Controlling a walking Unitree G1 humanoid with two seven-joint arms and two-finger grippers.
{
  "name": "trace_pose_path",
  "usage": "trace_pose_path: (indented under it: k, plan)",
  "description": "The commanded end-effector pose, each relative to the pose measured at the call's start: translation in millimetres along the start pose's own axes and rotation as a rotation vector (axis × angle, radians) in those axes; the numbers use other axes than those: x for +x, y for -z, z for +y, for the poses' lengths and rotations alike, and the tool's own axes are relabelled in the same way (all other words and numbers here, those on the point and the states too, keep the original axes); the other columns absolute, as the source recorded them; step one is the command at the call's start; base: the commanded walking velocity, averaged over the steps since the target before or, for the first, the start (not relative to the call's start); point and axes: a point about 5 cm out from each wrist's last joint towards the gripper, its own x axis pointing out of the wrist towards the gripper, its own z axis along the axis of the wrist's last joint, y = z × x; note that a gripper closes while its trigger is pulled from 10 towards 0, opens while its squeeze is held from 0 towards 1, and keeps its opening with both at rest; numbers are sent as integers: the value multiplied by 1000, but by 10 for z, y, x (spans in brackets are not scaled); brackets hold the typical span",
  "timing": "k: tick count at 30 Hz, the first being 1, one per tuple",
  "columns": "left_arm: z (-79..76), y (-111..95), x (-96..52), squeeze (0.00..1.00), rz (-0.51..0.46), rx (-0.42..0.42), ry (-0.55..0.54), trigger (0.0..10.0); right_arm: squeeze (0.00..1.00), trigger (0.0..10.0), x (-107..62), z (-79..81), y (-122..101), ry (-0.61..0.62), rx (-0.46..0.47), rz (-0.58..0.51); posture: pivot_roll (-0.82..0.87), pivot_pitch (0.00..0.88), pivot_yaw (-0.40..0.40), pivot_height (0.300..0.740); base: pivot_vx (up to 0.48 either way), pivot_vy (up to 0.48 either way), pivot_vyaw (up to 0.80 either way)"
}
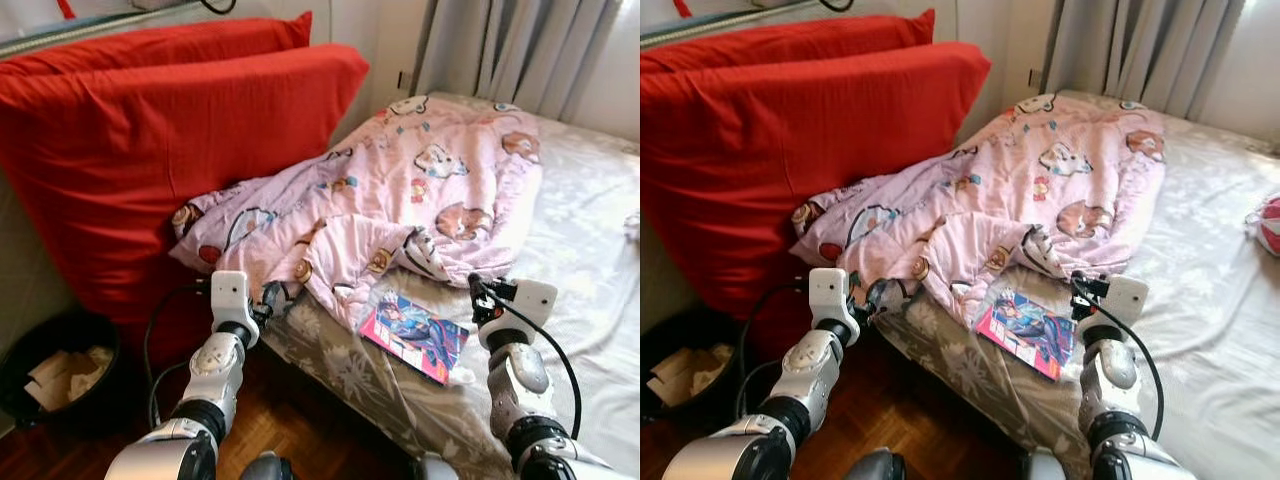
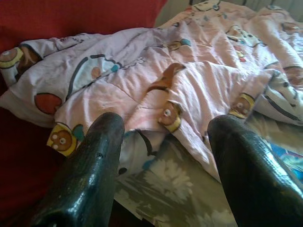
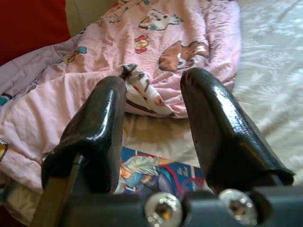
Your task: Clean up the room
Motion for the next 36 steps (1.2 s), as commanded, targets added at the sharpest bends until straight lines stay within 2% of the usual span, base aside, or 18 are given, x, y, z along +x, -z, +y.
trace_pose_path:
  k: [1, 14, 20, 26, 36]
  plan:
    - [-14, 0, 4, 0, 3, -9, 6, 10000, 0, 10000, -14, -36, 15, 17, 8, 8, 27, 0, 42, 631, 0, 0, 0]
    - [-33, 11, 3, 0, 11, -9, 19, 10000, 0, 10000, -30, -75, 47, 45, 33, 25, 27, 0, 46, 631, 0, 0, 0]
    - [-40, 28, -2, 0, 17, -31, 19, 10000, 0, 10000, -37, -41, 92, 24, 16, 58, 27, 0, 48, 631, 0, 0, 0]
    - [-28, 35, -4, 0, 22, -46, 14, 10000, 0, 10000, -46, -16, 134, 11, 10, 85, 29, 0, 47, 587, 0, 0, 0]
    - [-23, 27, -4, 0, 16, -42, 16, 10000, 0, 10000, -72, -22, 175, 4, 6, 102, 28, 0, 48, 587, 0, 0, 0]
